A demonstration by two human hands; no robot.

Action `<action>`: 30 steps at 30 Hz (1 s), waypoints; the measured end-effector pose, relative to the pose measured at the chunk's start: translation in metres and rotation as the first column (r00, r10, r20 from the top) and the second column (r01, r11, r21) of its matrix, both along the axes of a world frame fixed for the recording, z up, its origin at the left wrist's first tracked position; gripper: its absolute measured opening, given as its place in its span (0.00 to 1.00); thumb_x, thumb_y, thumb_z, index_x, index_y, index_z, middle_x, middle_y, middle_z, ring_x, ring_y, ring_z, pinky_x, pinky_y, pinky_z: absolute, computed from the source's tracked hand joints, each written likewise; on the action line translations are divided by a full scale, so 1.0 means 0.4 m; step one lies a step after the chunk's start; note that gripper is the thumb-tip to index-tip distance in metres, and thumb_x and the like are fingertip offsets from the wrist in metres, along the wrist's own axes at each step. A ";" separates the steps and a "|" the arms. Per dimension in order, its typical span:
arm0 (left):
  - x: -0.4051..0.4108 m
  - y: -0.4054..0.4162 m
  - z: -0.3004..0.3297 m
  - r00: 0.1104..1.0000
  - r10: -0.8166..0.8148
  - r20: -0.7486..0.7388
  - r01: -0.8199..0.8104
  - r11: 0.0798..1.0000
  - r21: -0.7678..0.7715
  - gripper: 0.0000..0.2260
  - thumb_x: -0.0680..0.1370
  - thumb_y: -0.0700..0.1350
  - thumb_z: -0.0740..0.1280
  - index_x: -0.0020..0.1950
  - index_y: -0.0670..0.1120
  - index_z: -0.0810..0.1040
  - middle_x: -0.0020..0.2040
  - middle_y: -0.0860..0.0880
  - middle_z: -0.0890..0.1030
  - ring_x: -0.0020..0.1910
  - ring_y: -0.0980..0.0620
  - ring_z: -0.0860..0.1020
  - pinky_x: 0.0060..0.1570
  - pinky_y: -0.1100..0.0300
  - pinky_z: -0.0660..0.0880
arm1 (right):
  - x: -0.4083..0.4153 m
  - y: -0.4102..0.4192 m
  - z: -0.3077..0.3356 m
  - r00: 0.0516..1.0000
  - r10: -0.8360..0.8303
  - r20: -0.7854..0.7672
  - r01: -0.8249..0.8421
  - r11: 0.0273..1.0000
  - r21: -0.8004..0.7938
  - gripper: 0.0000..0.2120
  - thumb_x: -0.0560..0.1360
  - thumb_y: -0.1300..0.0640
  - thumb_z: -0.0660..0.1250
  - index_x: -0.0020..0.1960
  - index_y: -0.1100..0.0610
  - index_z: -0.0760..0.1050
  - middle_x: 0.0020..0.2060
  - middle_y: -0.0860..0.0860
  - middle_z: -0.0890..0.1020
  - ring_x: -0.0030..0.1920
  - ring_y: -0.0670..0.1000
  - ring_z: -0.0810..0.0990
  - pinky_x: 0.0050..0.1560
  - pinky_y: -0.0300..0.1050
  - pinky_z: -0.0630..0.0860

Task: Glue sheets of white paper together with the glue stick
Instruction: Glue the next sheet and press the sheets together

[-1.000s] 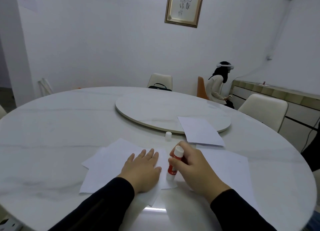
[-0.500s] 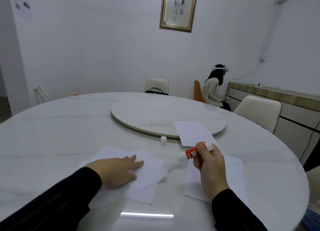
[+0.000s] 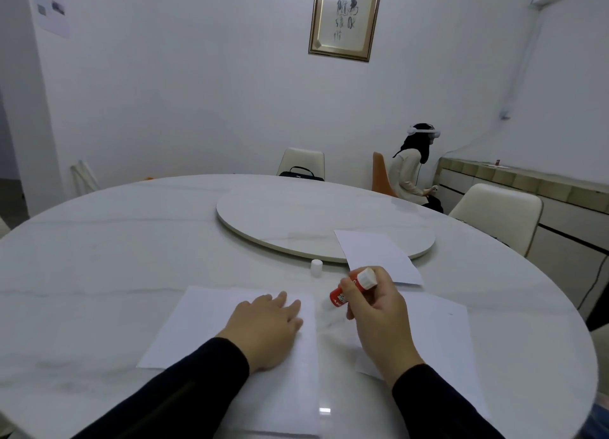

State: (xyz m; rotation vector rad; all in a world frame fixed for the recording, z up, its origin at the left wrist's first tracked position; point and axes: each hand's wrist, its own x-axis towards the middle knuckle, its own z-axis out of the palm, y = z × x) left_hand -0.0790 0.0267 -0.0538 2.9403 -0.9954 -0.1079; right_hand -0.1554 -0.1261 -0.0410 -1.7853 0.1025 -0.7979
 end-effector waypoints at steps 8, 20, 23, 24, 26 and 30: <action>0.003 0.018 -0.028 0.998 -0.011 -0.061 0.002 0.991 -0.136 0.24 0.81 0.53 0.46 0.77 0.53 0.47 0.79 0.52 0.45 0.78 0.52 0.44 0.75 0.53 0.41 | 0.113 0.034 0.028 0.977 0.027 -0.213 -0.064 0.984 -0.167 0.03 0.76 0.59 0.65 0.47 0.58 0.73 0.41 0.56 0.83 0.31 0.42 0.78 0.40 0.40 0.78; 0.006 0.016 -0.025 0.996 -0.012 -0.091 0.000 0.991 -0.131 0.25 0.81 0.53 0.46 0.77 0.53 0.46 0.79 0.53 0.44 0.78 0.53 0.43 0.76 0.55 0.42 | 0.022 0.037 0.018 0.954 0.071 -0.291 -0.186 0.901 -0.392 0.04 0.76 0.58 0.64 0.44 0.56 0.69 0.37 0.51 0.82 0.39 0.45 0.81 0.42 0.39 0.75; 0.007 0.016 -0.022 0.995 -0.007 -0.097 -0.004 0.993 -0.119 0.25 0.81 0.54 0.46 0.77 0.53 0.46 0.79 0.53 0.44 0.78 0.53 0.44 0.75 0.55 0.43 | -0.051 0.041 0.031 0.944 0.134 -0.302 -0.253 0.882 -0.398 0.04 0.75 0.59 0.65 0.43 0.56 0.71 0.34 0.49 0.82 0.36 0.42 0.81 0.37 0.33 0.74; 0.007 0.017 -0.021 0.995 -0.008 -0.097 -0.004 0.993 -0.116 0.25 0.81 0.54 0.46 0.77 0.53 0.46 0.79 0.53 0.44 0.78 0.53 0.44 0.75 0.55 0.43 | -0.074 0.042 0.035 0.939 0.155 -0.307 -0.275 0.875 -0.399 0.04 0.75 0.59 0.66 0.43 0.56 0.72 0.34 0.49 0.82 0.35 0.42 0.81 0.37 0.32 0.73; 0.008 0.018 -0.019 0.995 -0.010 -0.099 -0.001 0.995 -0.103 0.25 0.81 0.54 0.46 0.77 0.53 0.46 0.79 0.53 0.44 0.78 0.53 0.44 0.75 0.55 0.43 | -0.118 0.046 0.042 0.923 0.202 -0.326 -0.329 0.854 -0.403 0.03 0.75 0.59 0.66 0.44 0.56 0.72 0.34 0.49 0.83 0.36 0.43 0.81 0.38 0.34 0.74; 0.007 0.019 -0.010 0.994 -0.013 -0.107 0.004 0.997 -0.076 0.25 0.81 0.55 0.46 0.77 0.54 0.45 0.79 0.54 0.44 0.77 0.54 0.44 0.75 0.55 0.43 | -0.181 0.046 0.047 0.873 0.319 -0.369 -0.453 0.812 -0.368 0.02 0.74 0.58 0.65 0.44 0.53 0.73 0.37 0.51 0.85 0.39 0.48 0.83 0.40 0.36 0.75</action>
